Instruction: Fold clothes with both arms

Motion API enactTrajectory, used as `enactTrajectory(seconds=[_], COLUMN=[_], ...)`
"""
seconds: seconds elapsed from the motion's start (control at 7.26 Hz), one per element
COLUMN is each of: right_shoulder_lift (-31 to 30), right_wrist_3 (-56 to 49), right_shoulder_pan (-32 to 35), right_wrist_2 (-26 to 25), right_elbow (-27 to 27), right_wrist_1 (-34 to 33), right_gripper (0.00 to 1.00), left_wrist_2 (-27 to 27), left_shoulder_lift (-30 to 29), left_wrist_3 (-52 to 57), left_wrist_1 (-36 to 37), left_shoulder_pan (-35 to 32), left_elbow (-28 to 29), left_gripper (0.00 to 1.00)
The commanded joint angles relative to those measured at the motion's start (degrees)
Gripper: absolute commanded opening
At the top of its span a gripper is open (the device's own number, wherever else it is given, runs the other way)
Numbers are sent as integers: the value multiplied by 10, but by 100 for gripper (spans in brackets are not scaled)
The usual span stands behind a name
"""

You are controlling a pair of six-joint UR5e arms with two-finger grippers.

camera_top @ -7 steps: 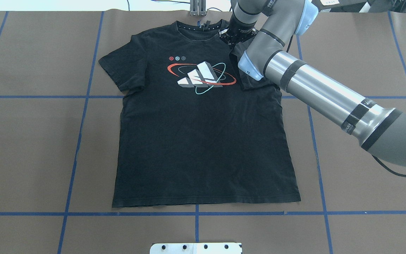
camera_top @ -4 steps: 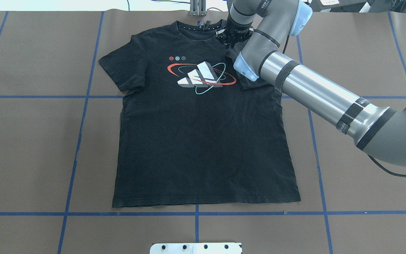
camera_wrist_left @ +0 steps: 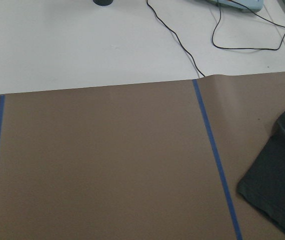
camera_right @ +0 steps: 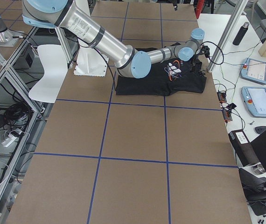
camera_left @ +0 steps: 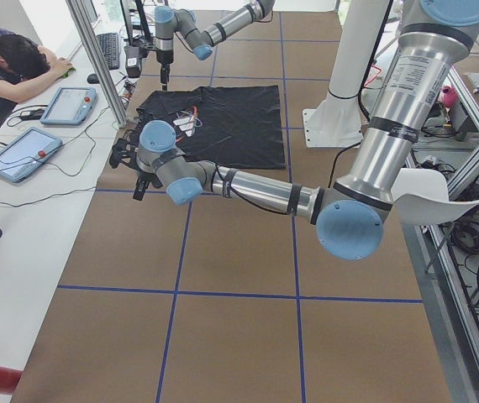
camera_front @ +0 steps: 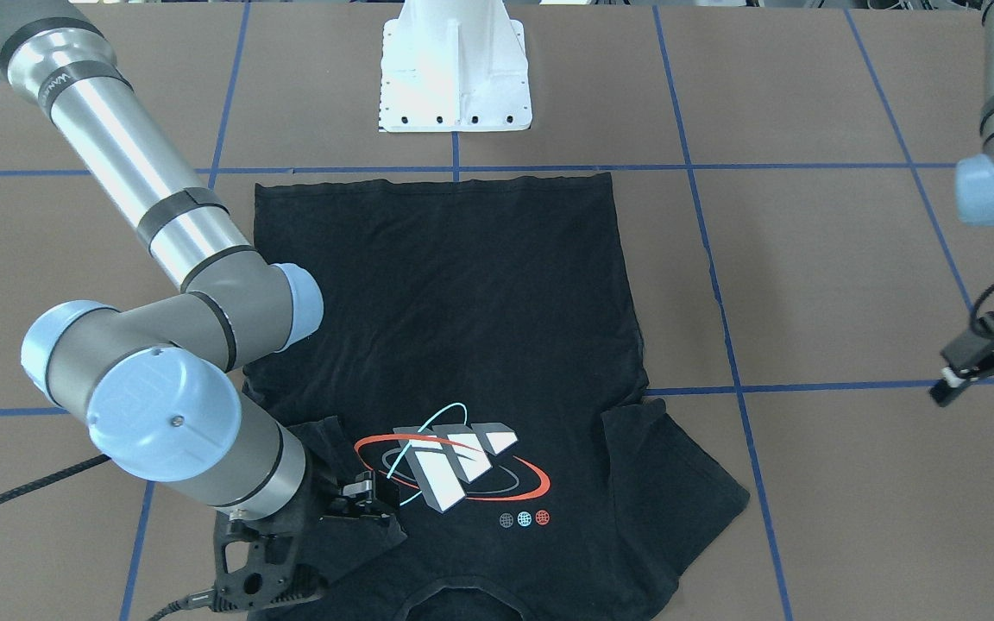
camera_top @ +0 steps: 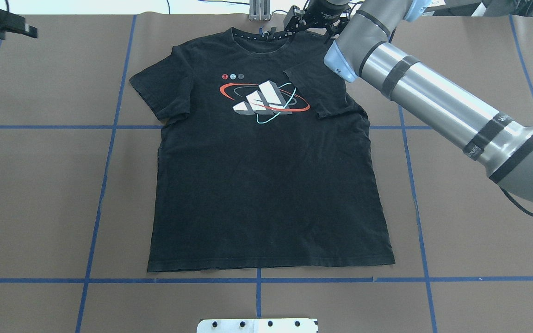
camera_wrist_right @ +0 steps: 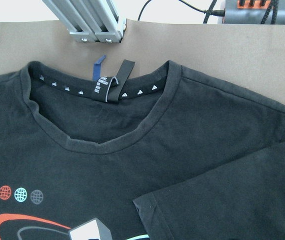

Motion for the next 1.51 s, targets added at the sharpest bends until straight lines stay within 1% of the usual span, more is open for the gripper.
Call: enactTrajectory(seconds=[0.0, 0.14, 0.28, 0.41, 0.69, 0.83, 0.96, 1.1, 1.38], right_shoulder_lift=[-76, -91, -94, -94, -93, -93, -92, -92, -91], right_wrist_3=[57, 87, 89, 90, 90, 90, 90, 90, 91], right_shoulder_pan=[7, 6, 6, 4, -1, -5, -6, -7, -11], right_wrist_2=[8, 8, 7, 6, 2, -1, -1, -1, -2], right_elbow=[112, 141, 146, 146, 145, 145, 145, 144, 143], right_wrist_1=[-2, -2, -2, -2, -2, -2, -2, -2, -2], right_gripper=[100, 100, 100, 100, 100, 100, 100, 100, 100], left_wrist_2=[69, 113, 129, 160, 206, 207, 208, 220, 231], left_shoulder_lift=[-68, -85, -111, -137, -142, -142, -142, -143, -160], left_wrist_3=[-105, -118, -119, -121, -123, -123, -123, -123, -122], left_wrist_1=[-81, -114, -125, -126, -145, -151, -151, -151, -151], left_shoulder_pan=[88, 109, 118, 129, 159, 167, 169, 170, 173], left_elbow=[85, 126, 167, 211, 237, 248, 254, 263, 290], left_gripper=[99, 99, 98, 98, 98, 98, 95, 94, 93])
